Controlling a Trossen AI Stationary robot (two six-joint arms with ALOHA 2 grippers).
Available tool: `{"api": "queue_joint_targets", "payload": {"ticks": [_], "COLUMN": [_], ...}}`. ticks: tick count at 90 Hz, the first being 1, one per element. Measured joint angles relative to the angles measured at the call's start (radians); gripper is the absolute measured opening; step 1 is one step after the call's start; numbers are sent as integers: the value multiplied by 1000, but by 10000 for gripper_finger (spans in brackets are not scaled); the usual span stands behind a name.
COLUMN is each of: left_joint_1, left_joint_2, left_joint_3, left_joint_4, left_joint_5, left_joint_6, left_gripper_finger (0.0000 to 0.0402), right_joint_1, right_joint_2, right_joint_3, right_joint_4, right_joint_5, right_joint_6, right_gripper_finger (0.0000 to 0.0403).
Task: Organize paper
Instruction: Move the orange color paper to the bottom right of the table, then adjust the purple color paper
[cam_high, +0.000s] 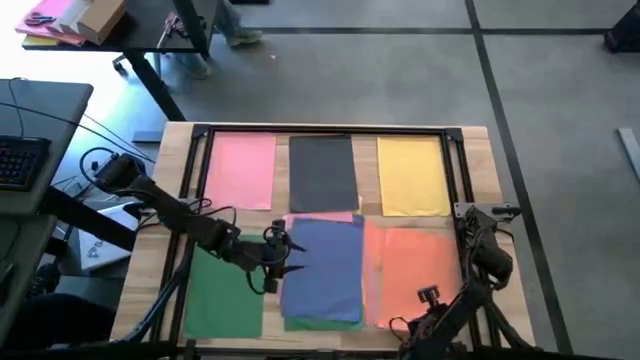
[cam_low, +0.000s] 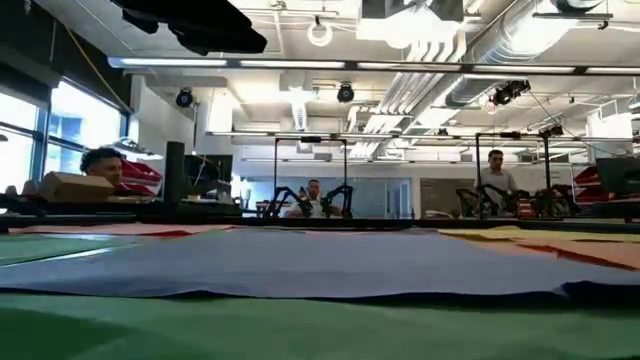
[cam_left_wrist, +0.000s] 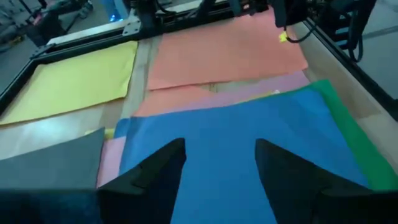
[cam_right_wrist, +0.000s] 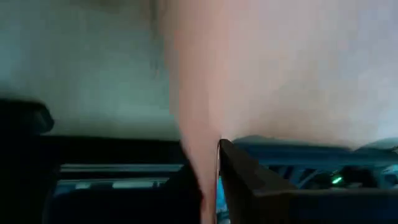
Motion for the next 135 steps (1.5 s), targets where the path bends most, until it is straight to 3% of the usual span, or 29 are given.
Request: {"api": "queue_joint_targets", "payload": {"ticks": [18, 35, 54, 67, 82, 89, 103, 117, 126, 135], "left_joint_1": [3, 3, 10, 9, -20, -51, -100, -100, -102, -103], "left_joint_2": [0, 0, -3, -4, -46, -66, -107, -83, -51, -16], "left_joint_3": [1, 1, 2, 7, 104, 139, 160, 157, 132, 82], "left_joint_4": [-15, -25, -46, -68, -102, -116, -184, -298, -334, -362], "left_joint_5": [0, 7, 84, 98, 326, 363, 290, 213, 138, 82], "left_joint_6": [1, 2, 6, -7, -45, 18, 83, -72, -212, -368], "left_gripper_finger": [186, 186, 186, 186, 186, 186, 186, 186, 186, 186], "right_joint_1": [6, 11, 41, 45, 15, -17, -80, -128, -154, -189], "right_joint_2": [-3, -67, -217, -267, -277, -277, -316, -444, -505, -533], "right_joint_3": [-1, -1, 0, 0, 0, 0, 0, -21, -63, -120], "right_joint_4": [0, 0, -2, -2, 1, 47, 112, 132, 251, 480], "right_joint_5": [-28, -154, -96, 68, 376, 503, 822, 1198, 1296, 1349], "right_joint_6": [47, 126, 362, 528, 775, 828, 820, 819, 715, 528], "right_gripper_finger": [101, 193, 257, 265, 258, 253, 247, 247, 248, 248]}}
